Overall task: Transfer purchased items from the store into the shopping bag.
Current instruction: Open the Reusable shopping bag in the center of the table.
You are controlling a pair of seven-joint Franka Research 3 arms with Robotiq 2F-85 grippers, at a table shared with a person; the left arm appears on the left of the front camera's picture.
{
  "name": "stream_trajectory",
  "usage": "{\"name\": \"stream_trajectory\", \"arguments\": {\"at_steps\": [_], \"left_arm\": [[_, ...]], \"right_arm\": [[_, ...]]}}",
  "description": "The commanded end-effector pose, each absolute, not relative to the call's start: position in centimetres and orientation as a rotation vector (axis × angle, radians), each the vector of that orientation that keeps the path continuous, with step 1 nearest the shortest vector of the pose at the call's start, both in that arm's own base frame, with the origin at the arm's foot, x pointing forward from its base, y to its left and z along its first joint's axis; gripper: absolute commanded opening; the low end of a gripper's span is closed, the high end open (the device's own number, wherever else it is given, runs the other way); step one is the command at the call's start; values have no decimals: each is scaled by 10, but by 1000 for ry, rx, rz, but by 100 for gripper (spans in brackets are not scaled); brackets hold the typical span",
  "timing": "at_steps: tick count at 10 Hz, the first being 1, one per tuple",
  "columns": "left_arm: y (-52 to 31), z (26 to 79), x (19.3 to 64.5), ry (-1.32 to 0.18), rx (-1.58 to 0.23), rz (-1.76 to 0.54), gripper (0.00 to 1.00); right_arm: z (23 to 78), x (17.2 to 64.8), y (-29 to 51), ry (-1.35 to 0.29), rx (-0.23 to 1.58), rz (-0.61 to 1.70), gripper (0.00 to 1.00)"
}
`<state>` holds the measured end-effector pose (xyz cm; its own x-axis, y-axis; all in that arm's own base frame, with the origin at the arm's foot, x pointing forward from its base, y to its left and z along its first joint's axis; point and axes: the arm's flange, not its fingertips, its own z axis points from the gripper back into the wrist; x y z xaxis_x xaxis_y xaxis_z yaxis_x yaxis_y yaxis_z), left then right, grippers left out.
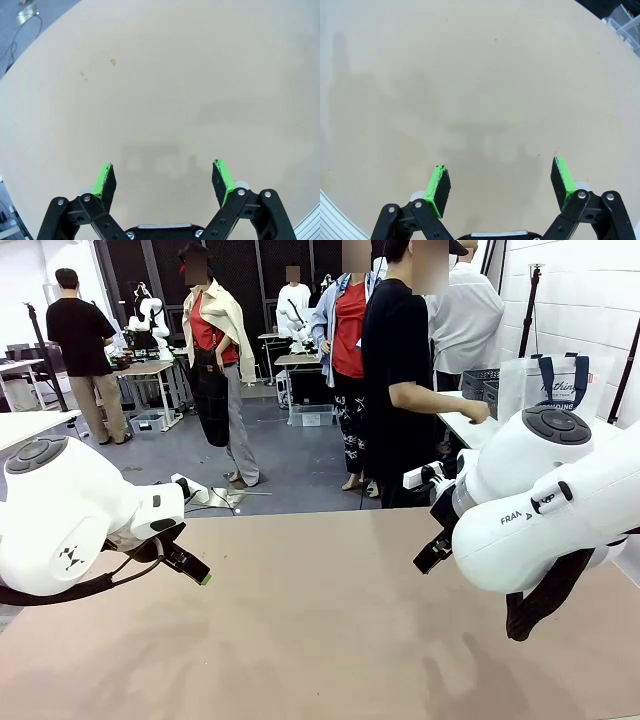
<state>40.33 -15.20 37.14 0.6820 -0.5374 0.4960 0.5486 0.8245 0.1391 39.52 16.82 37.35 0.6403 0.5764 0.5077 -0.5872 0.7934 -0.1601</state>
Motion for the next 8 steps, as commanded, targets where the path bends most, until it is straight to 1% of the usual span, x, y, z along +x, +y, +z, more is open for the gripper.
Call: {"name": "stream_trajectory", "arguments": {"at_steps": [1, 8], "left_arm": [[-151, 371, 404, -550, -21, -607, 100], [-151, 371, 404, -550, -21, -607, 100]], "right_arm": [[374, 395, 168, -572, 21, 663, 100], [374, 395, 168, -572, 21, 663, 100]]}}
